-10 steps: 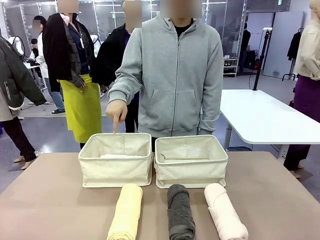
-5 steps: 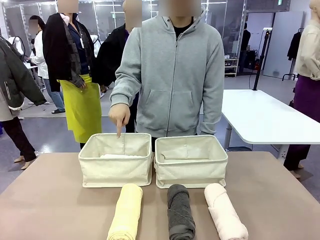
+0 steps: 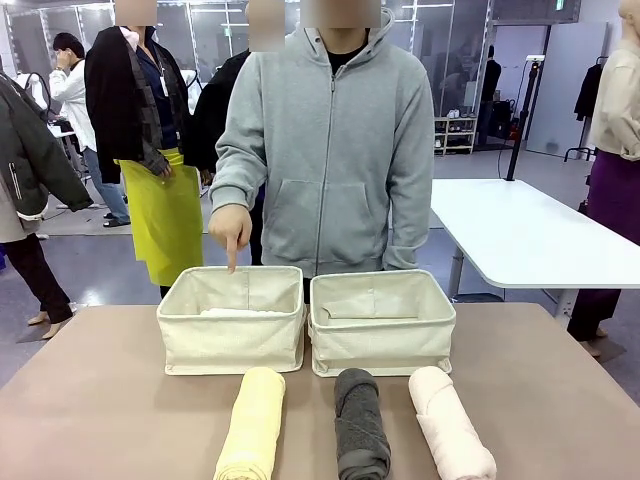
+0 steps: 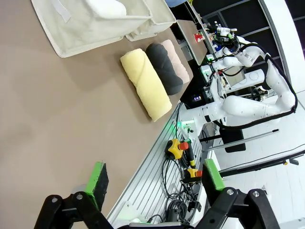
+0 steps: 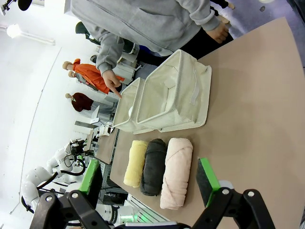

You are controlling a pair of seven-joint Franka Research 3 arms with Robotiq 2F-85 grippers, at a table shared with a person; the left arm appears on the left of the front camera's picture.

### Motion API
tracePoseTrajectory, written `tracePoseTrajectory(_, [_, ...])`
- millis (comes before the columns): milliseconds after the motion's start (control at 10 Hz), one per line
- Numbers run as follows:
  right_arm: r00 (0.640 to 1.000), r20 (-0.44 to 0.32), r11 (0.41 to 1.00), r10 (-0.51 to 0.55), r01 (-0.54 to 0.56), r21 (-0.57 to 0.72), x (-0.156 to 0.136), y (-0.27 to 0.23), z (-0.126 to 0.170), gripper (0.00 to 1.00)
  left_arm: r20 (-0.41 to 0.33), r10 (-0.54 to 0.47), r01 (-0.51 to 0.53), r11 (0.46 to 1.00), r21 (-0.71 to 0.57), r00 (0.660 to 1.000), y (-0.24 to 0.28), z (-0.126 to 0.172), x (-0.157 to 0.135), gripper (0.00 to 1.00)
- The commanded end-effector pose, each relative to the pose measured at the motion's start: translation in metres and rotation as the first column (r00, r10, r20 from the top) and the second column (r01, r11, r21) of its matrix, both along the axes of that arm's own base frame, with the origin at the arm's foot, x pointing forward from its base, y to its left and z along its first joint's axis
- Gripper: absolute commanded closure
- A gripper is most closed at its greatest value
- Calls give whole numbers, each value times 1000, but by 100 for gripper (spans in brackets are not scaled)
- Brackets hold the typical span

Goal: Divide the towels into two baskets.
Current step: Pick up one hotel-folded towel from the bottom of the table and place it in the Fabric basket indicated by the person.

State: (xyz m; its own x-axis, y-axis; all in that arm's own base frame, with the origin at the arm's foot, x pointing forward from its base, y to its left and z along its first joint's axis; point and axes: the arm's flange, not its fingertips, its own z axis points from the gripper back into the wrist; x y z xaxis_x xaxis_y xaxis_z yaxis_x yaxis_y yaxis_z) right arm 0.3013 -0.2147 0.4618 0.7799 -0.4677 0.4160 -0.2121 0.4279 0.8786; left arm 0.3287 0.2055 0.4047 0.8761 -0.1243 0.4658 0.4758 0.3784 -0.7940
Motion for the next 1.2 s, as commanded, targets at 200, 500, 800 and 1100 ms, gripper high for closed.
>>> tracePoseTrajectory(200, [1000, 17, 1000, -1, 1, 8, -1, 1, 2, 0, 0, 0, 0, 1000, 0, 1000, 0, 0, 0, 0])
tracePoseTrajectory(500, [1000, 17, 1000, -1, 1, 8, -1, 1, 2, 0, -129, -35, 41, 998, 44, 991, -66, 16, 18, 0])
tracePoseTrajectory(800, [1000, 17, 1000, -1, 1, 8, -1, 1, 2, 0, -199, -30, 67, 981, 184, 979, -132, 10, 26, 0])
tracePoseTrajectory(1100, [1000, 17, 1000, -1, 1, 8, -1, 1, 2, 0, -253, 9, 57, 967, 250, 967, -198, -5, 31, 0])
